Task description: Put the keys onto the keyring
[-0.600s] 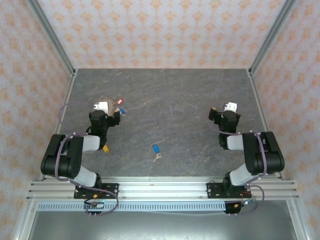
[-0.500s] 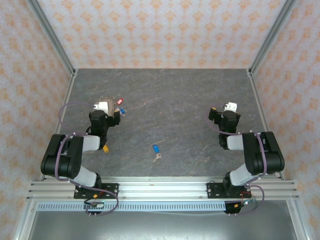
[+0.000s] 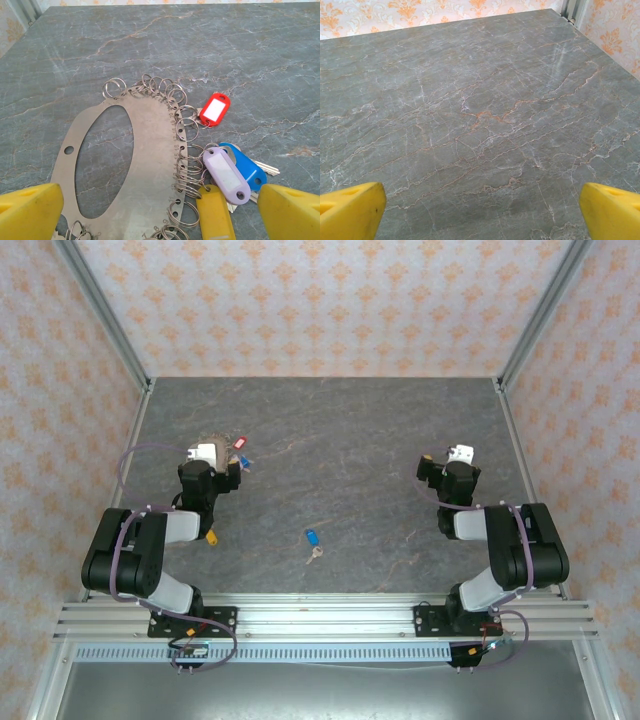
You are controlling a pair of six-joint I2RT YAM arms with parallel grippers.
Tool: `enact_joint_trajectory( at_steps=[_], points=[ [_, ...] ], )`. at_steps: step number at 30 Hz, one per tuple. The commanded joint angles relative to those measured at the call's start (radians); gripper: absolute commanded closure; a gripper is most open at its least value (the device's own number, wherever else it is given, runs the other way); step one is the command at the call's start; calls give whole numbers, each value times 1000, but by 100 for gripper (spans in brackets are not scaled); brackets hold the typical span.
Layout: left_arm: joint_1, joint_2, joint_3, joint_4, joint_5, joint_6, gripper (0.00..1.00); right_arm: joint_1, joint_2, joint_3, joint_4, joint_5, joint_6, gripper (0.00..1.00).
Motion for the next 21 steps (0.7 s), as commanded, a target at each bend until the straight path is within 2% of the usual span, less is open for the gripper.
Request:
enact_joint_trajectory(
  at_steps=[1, 15, 19, 21],
  points=[
    [-2, -4, 19, 12, -19, -9, 0, -6, -3, 9, -4, -8, 0, 1],
    [-2, -5, 20, 12, -12, -9, 0, -8, -8, 10, -3, 10, 8, 1],
    [-1, -30, 24, -14, 8, 1, 0, -6, -87, 20, -91, -33, -11, 1],
    [-1, -67, 16, -27, 2, -7, 0, -6, -160, 45, -213, -19, 19, 1]
  ],
)
